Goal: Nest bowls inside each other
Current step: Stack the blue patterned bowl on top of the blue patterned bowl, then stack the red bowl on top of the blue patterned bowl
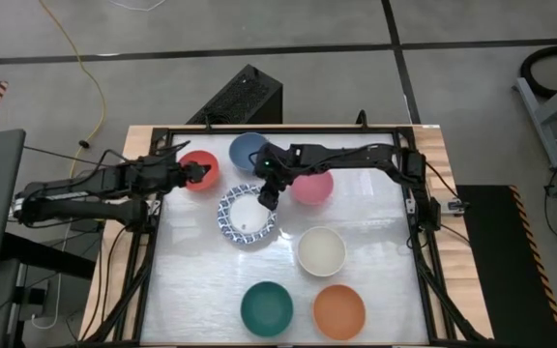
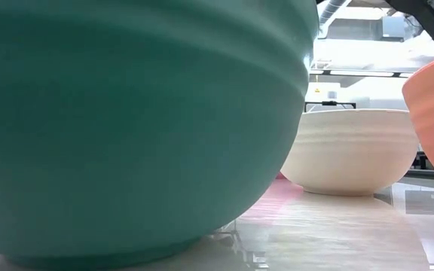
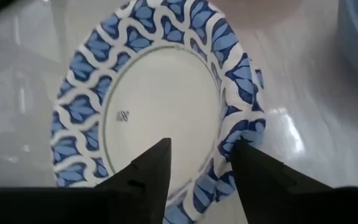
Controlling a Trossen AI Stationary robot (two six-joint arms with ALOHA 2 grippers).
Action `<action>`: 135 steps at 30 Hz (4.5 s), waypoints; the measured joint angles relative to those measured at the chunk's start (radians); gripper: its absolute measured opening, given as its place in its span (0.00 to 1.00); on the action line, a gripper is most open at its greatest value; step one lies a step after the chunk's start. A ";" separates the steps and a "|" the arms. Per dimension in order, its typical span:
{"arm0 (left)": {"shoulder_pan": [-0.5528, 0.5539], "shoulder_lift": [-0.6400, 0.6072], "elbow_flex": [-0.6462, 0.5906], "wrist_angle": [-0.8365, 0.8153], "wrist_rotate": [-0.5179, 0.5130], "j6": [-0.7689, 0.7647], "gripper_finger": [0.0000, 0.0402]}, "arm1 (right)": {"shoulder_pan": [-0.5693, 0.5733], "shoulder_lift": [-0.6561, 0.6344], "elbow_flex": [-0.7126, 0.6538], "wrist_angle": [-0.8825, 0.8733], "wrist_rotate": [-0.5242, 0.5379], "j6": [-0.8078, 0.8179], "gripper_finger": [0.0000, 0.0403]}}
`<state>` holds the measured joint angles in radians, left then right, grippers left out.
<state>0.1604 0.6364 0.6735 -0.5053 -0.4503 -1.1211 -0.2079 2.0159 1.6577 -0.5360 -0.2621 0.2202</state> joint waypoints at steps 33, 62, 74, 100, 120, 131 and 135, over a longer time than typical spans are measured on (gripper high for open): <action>-0.001 0.018 0.000 0.005 0.025 0.063 0.59 | 0.063 -0.052 -0.172 0.071 -0.001 -0.239 0.24; -0.032 0.279 0.020 -0.269 0.149 0.436 0.59 | 0.017 -0.319 -0.177 0.053 0.000 -0.221 0.23; -0.072 0.322 0.090 -0.398 0.028 0.625 0.59 | 0.039 -0.294 -0.192 0.010 0.003 -0.220 0.23; -0.057 0.542 -0.018 -0.377 0.060 0.596 0.27 | 0.069 -0.294 -0.201 0.012 -0.002 -0.190 0.23; -0.094 0.419 0.097 -0.403 0.102 0.573 0.00 | 0.092 -0.294 -0.201 0.013 -0.002 -0.166 0.23; 0.002 0.376 0.171 -0.396 0.177 0.776 0.17 | 0.093 -0.294 -0.201 0.009 -0.005 -0.168 0.23; 0.041 0.377 0.178 -0.396 0.277 0.861 0.32 | 0.089 -0.294 -0.201 -0.014 -0.031 -0.172 0.23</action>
<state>0.2010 1.0130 0.8516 -0.9008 -0.1738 -0.2599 -0.1186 1.7218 1.4563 -0.5498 -0.2936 0.0484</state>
